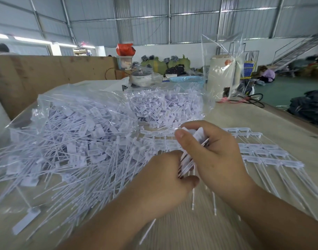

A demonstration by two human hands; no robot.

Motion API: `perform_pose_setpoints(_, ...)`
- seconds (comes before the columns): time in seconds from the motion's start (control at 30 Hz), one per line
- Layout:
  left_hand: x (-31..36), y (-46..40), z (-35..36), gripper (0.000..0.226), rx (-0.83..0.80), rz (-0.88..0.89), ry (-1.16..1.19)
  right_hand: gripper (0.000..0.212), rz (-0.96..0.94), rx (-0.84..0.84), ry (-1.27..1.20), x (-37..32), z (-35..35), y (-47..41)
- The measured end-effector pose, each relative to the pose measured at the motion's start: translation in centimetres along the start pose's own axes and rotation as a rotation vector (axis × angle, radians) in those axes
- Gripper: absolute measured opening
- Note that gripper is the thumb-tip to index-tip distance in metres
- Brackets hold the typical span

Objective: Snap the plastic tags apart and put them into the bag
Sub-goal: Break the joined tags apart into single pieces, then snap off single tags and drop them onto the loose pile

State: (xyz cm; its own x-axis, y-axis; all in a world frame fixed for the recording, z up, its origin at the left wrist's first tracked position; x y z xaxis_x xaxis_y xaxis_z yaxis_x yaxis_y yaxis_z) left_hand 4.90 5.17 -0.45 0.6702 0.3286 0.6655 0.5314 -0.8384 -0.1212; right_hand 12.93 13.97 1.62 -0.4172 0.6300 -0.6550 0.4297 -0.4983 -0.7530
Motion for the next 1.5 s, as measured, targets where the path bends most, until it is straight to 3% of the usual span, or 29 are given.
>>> perform_pose_setpoints(0.2, -1.0, -0.3, -0.6, 0.02, 0.01, -0.06, 0.052, 0.022, -0.005, 0.098, 0.048, -0.3, -1.3, -0.4)
perform_pose_setpoints(0.3, -0.3, 0.0, -0.4, 0.007, 0.049, 0.021, 0.049, 0.017, 0.043, -0.022, 0.013, 0.0, 0.1, 0.4)
perform_pose_setpoints(0.4, 0.0, 0.0, -0.2, 0.032, 0.057, 0.07, 0.067, 0.016, 0.059, -0.113, 0.048, 0.4, 1.0, 0.9)
perform_pose_setpoints(0.53, -0.5, -0.5, -0.4, 0.033, 0.044, 0.058, 0.195, 0.036, 0.096, -0.258, -0.029, 0.7, 1.6, 1.0)
perform_pose_setpoints(0.67, -0.6, -0.7, -0.6, 0.027, 0.047, 0.071, 0.257, 0.019, 0.078, -0.334, -0.107, 0.2, 1.8, 1.0)
perform_pose_setpoints(0.83, -1.2, -1.1, -2.1, 0.025, 0.13, 0.05, 0.202, 0.066, 0.107, -0.281, -0.028, 1.2, 0.7, 0.8)
perform_pose_setpoints(1.0, -3.7, -1.5, -3.9, 0.018, 0.201, -0.185, -0.077, 0.036, 0.058, -0.484, 0.362, 1.9, 0.9, 0.7)
perform_pose_setpoints(1.1, -4.7, -1.5, -4.6, 0.03, 0.237, -0.323, -0.257, 0.038, 0.153, -0.744, 0.624, 3.4, 1.0, 1.7)
perform_pose_setpoints(1.2, -5.2, -1.6, -4.7, 0.04, 0.258, -0.386, -0.318, 0.035, 0.134, -0.906, 0.721, 3.9, 1.3, 2.8)
perform_pose_setpoints(1.37, -5.6, -2.0, -4.2, 0.092, 0.29, -0.406, -0.441, 0.034, 0.1, -0.91, 0.702, 3.9, 1.2, 2.8)
perform_pose_setpoints(1.5, -4.9, -1.9, -3.6, 0.115, 0.33, -0.251, -0.422, 0.035, 0.111, -0.831, 0.652, 3.9, 0.9, 1.8)
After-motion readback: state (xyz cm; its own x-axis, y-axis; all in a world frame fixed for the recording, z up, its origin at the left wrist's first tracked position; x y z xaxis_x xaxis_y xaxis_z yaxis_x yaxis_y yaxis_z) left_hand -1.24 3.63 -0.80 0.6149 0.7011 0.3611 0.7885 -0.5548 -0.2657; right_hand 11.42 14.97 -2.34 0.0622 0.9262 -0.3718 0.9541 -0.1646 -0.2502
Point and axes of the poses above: each hand's wrist, its own y-axis away from the middle knuckle, its own z-axis out of the palm, x = y × z, the point moved 4 cm from there along -y, towards the middle knuckle, and after that the axes turned 11 degrees about -z, right-handed, at the moved point
